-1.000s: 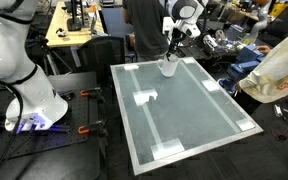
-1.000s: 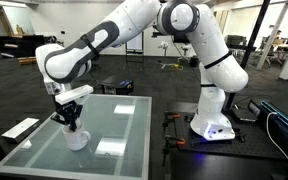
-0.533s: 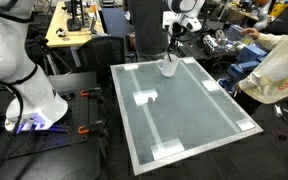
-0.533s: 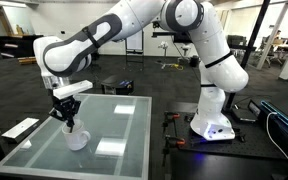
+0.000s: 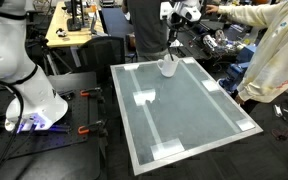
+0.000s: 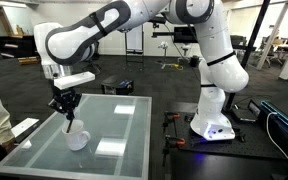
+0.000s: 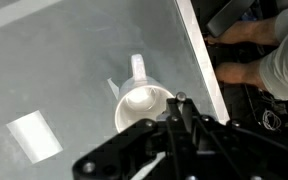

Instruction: Remove the black pen from the white mug cup

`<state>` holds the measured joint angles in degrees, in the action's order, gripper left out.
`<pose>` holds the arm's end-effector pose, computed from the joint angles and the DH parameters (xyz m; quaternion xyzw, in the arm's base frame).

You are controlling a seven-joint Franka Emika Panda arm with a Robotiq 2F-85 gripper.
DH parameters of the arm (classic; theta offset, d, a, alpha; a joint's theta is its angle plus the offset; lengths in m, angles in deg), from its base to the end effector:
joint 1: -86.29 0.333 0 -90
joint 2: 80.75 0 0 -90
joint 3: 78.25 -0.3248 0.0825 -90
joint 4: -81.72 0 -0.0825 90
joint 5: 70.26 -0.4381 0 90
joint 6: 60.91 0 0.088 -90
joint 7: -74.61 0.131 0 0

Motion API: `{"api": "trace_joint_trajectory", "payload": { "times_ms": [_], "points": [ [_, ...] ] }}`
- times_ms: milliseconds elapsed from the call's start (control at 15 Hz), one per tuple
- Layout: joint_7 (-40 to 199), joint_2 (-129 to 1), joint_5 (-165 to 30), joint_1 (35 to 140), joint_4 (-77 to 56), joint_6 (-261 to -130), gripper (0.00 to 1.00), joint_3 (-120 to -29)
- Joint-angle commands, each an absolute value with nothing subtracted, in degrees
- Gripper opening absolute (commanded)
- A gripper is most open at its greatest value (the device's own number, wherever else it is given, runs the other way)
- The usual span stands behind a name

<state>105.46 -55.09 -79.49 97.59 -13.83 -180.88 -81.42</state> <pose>0.6934 0.1872 0.3022 -0.9793 0.1849 0.0412 0.0708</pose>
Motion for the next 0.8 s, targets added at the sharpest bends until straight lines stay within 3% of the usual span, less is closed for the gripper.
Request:
{"api": "trace_joint_trajectory", "payload": {
  "times_ms": [0,733],
  "points": [
    [109.0,-61.7,-78.0,98.7,-19.4,-180.0,0.03,-80.8],
    [118.6,-76.2,-71.4,98.1,-31.2,-182.6,0.03,-81.8]
  ]
}}
